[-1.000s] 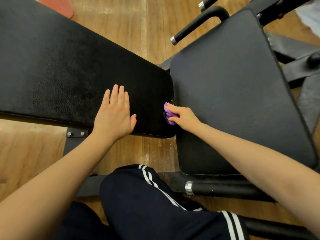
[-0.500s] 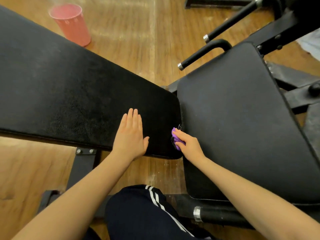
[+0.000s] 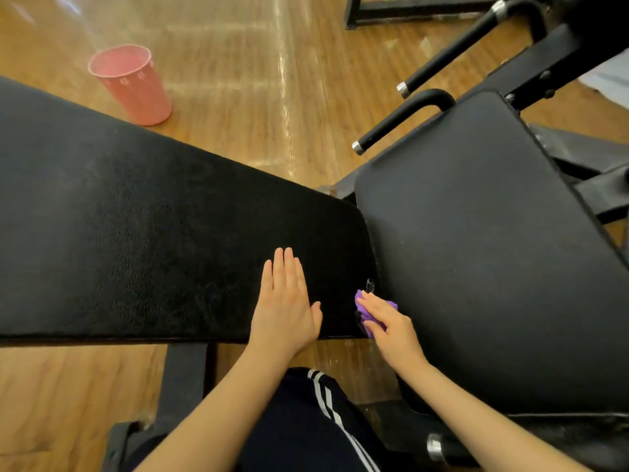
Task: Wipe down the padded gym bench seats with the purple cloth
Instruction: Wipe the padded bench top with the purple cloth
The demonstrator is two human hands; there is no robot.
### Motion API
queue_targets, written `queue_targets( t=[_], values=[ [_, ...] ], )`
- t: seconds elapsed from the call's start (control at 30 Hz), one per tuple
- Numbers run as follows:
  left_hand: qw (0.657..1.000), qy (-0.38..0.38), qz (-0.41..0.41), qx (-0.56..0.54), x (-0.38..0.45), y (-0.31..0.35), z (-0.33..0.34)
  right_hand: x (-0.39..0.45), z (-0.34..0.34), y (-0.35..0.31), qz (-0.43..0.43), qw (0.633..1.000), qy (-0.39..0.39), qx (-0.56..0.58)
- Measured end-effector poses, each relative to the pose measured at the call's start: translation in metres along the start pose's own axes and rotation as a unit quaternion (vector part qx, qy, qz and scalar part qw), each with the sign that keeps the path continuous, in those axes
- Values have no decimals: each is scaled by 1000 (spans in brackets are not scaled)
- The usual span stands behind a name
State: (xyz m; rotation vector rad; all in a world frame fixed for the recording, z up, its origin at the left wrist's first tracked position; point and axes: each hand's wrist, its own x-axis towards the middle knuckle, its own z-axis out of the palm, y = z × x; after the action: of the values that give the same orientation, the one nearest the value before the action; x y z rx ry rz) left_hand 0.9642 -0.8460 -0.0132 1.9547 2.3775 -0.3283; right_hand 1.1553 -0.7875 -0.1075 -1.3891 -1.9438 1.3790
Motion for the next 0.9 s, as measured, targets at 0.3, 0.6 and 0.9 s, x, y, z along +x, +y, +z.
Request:
queue_targets(
  t=[0.3,0.6,0.9],
  values=[
    [1000,-12,-4,-17,-4,0,-2,6,-10,-10,36,998,6,51],
    [1000,-6,-7,-12,-4,2,3,101,-5,-40,68,995,54,54],
    [1000,2,-11,-10,-5,2,1,-4,-6,3,87,995,29,43]
  ],
)
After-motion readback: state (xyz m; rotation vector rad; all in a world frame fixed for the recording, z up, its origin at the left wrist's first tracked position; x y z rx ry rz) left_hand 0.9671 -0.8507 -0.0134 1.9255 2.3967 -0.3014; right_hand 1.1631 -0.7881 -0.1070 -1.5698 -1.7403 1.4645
